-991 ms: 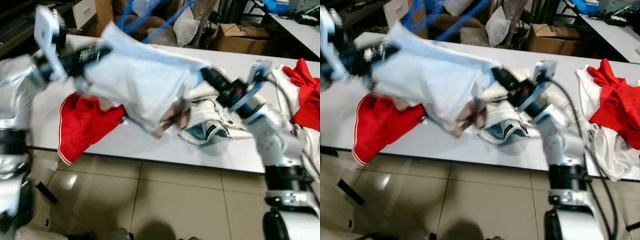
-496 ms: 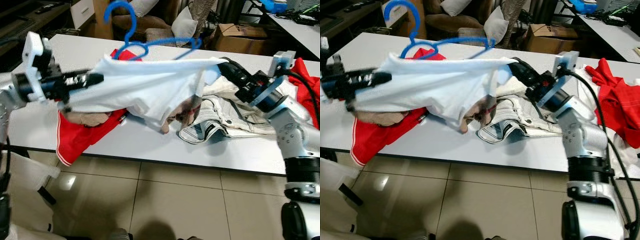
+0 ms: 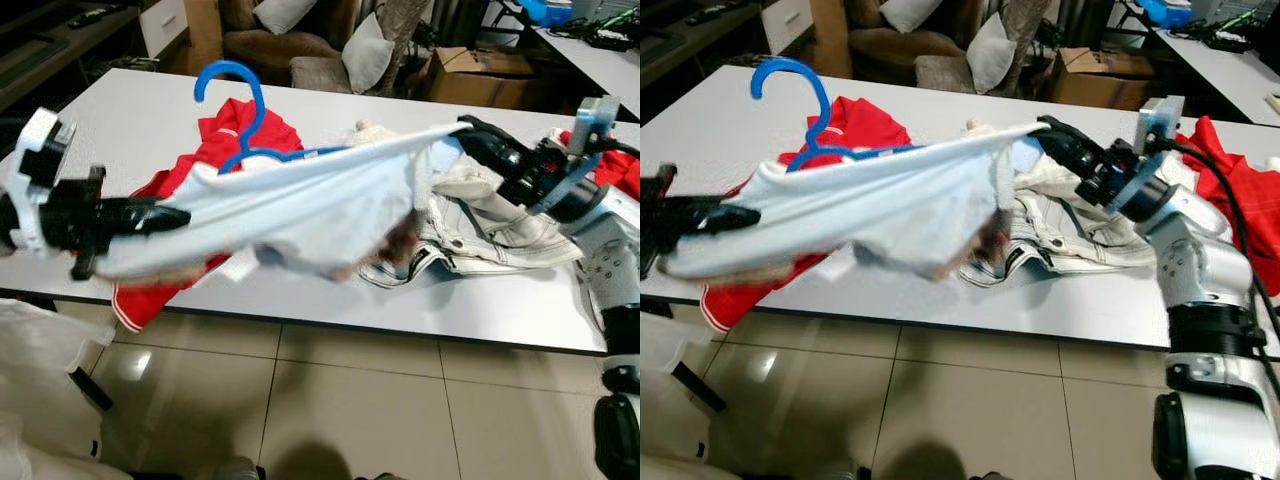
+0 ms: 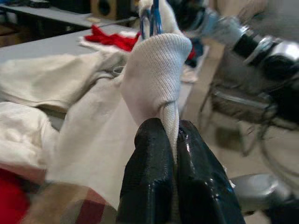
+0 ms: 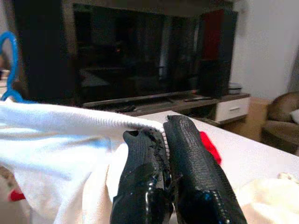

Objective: Hang hanger

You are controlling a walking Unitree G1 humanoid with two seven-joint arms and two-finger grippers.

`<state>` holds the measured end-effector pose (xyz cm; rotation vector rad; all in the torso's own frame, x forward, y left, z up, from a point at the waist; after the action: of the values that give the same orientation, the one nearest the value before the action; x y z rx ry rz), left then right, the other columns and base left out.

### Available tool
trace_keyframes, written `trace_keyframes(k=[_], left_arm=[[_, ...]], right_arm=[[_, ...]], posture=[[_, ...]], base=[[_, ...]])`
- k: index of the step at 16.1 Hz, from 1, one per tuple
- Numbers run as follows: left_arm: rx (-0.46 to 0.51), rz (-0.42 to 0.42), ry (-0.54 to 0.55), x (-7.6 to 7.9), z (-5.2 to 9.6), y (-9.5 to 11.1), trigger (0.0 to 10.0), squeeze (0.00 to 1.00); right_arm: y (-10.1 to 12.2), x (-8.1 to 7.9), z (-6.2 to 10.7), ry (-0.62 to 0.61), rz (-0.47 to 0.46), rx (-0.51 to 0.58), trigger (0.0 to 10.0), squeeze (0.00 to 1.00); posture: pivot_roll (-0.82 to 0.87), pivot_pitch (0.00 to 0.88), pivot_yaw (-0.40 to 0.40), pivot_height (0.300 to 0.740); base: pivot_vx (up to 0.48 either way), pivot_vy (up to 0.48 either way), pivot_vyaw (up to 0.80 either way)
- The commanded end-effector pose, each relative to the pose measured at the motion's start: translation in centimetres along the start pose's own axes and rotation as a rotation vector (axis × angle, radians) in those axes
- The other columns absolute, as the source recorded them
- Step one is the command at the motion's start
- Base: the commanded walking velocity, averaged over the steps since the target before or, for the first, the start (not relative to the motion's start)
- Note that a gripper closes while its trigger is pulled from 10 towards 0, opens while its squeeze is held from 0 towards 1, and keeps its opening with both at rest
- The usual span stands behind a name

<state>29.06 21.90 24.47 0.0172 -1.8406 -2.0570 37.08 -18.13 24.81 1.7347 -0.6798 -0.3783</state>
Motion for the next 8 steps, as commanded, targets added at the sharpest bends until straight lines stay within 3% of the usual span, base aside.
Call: trace_keyframes(k=[1, 5, 8], left_arm=[[0.043, 0.042, 0.048, 0.6, 3.3, 1.2, 0.0, 0.00], [-0.056, 0.135, -0.075, 3.1, 2.4, -0.8, 0.0, 0.00], [-0.172, 0.143, -0.072, 2.6, 0.9, -3.3, 0.0, 0.00]], right_arm=[[2.1, 3.5, 4.3, -0.165, 0.026, 0.019, 0.0, 0.00], [1.1, 1.7, 3.5, 0.003, -0.017, -0.047, 0.0, 0.00], [1.4, 0.3, 2.0, 0.101, -0.037, -0.032, 0.0, 0.00]], posture=[[0.00, 0.000, -0.059, 0.740], [0.01, 0.000, -0.065, 0.740], [0.01, 0.000, -0.069, 0.740]], base=[[0.000, 0.000, 0.00], [0.000, 0.000, 0.00], [0.000, 0.000, 0.00]])
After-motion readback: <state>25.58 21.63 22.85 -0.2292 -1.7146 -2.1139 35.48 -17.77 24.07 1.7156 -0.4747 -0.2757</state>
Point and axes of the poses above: a point about 5 cm out from each wrist's last joint towards the gripper, its own z axis pointing back from the gripper into the wrist, its own y axis along the axis of the wrist's last joint, x = y × z, the point moved 6 cm from there along -z, pointing out of the wrist towards the gripper, and after that the axes turned 7 degrees about z, right-handed, at the moved point
